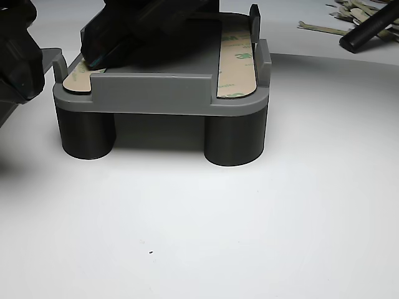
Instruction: Peel off protective film from adhesive tape.
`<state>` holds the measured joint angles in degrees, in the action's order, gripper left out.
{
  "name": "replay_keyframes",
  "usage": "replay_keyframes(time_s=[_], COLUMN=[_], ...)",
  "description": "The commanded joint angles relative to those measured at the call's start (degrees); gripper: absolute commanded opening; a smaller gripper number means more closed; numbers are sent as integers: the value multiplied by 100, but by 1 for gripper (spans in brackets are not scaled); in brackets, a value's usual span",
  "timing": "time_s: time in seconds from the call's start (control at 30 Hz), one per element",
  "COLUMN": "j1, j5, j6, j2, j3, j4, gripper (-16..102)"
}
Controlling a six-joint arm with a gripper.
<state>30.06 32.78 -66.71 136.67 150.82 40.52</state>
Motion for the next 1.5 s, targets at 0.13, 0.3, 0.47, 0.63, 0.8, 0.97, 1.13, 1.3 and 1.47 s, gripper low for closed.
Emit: replay_keyframes(time_s=[0.13, 0.3, 0.47, 0.63, 0.8, 0.97, 1.13, 1.3, 1.47], j1=[88, 132, 132, 132, 132, 132, 132, 132, 141], j5=[132, 70, 53, 35, 9, 0, -44, -70, -88], j6=[-26, -105, -202, -167, 0, 132, 114, 167, 316], j2=[-26, 88, 26, -26, -334, -694, -738, -861, -1072], j3=[-70, 229, 229, 229, 35, -281, -308, -413, -624], j4=[-290, -659, -861, -967, -896, -677, -738, -721, -466], gripper=[-11, -11, -11, -11, -11, -11, -11, -11, -11])
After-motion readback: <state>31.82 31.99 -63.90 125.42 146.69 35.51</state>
